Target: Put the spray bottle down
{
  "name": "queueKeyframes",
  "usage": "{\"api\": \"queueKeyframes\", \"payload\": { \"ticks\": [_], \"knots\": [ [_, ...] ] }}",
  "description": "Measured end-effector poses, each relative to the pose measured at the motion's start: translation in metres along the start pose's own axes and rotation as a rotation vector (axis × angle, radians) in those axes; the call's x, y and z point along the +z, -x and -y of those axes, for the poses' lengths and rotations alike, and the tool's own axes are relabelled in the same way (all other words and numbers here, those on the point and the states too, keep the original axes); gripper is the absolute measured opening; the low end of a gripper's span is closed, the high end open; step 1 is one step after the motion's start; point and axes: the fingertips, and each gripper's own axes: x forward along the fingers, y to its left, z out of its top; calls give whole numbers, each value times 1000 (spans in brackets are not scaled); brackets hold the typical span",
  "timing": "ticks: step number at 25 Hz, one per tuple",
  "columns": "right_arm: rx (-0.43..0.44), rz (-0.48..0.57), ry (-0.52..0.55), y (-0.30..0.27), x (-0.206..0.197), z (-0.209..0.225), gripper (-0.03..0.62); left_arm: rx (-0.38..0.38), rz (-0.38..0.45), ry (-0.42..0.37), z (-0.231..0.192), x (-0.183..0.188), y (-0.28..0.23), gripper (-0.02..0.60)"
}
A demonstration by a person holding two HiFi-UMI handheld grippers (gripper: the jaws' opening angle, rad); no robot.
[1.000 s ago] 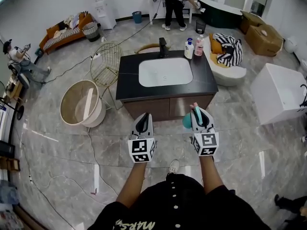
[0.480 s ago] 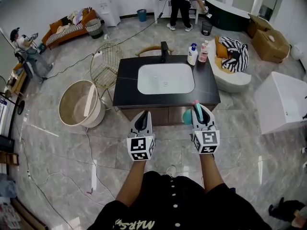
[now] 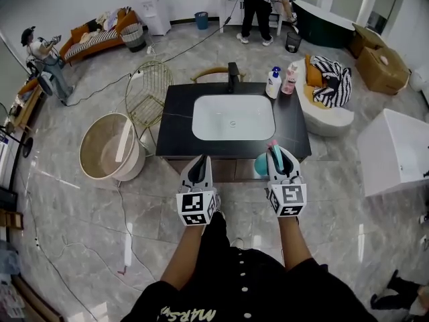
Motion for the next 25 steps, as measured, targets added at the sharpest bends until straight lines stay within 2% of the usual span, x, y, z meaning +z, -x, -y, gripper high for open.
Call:
{"api": "queueKeyframes", "payload": {
  "ticks": [13, 25],
  "knots": [
    [-14, -12, 9, -129, 6, 32, 69, -23, -3, 3, -53, 18, -131, 28],
    [-64, -15, 29, -251, 31, 53, 69, -82, 10, 6, -113, 49, -245, 28]
  ]
}}
